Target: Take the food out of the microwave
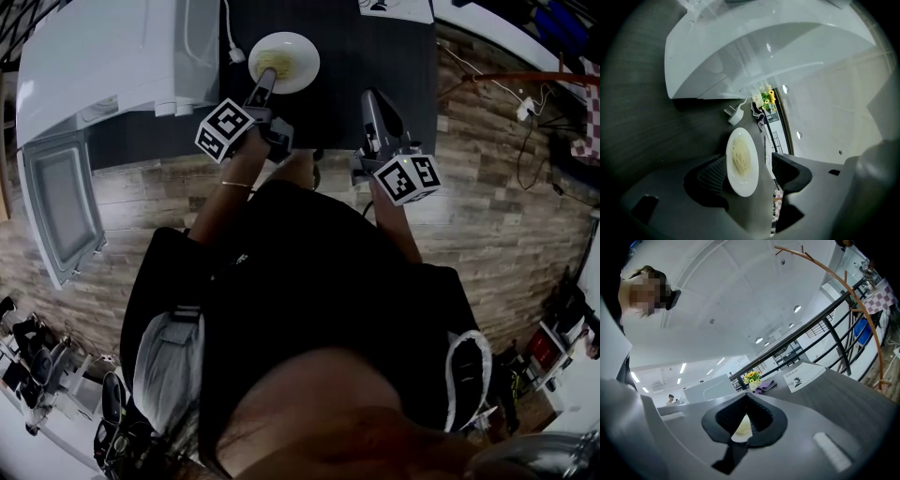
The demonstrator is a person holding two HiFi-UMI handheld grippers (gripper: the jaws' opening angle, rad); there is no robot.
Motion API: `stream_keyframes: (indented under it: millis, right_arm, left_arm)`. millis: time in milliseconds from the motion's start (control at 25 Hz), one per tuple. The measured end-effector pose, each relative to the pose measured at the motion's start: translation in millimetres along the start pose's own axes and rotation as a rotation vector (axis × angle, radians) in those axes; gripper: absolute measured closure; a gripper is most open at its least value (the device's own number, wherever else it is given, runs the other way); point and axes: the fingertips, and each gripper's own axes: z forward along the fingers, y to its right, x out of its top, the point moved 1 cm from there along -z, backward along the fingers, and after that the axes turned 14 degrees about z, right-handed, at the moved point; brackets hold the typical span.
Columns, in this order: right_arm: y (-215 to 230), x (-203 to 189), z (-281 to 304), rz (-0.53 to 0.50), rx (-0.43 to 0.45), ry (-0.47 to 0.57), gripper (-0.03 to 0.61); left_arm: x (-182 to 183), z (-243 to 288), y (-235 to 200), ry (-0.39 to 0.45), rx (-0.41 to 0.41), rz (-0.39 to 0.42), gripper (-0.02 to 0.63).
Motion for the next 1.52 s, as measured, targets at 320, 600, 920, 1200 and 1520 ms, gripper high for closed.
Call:
stream_keyframes:
  millis: [320, 600, 920, 1200, 1520]
  right_arm:
    - [-6.1, -6.9, -13.1, 0.014, 0.009, 0.004, 0.58]
    - [-7.3, -5.5, -23.6, 0.014, 0.018, 0.017, 0.58]
    - [-7.5, 1.3, -34.4, 0.013, 0.022, 0.038, 0.58]
    - [-11.1, 4.7, -37.1, 0.017, 0.027, 0.049, 0.58]
    - [-17.5, 3.3, -37.9, -0.001, 0.05, 0.051, 0.58]
  left_arm:
    - [-9.8, -5.4, 6.6, -0.064, 0.004, 0.115, 0.27]
    - [-20.4, -9.9, 7.5, -0.125, 0.025, 0.222, 0.256]
    - [-28.6, -18.4, 7.8, -0.256, 0.093, 0.541, 0.256]
    - [-30.3, -20.3, 36.8, -0.245, 0.003, 0.661, 0.258]
    - [-43.7, -27.8, 81.0, -0.258, -0.184, 0.86, 0.377]
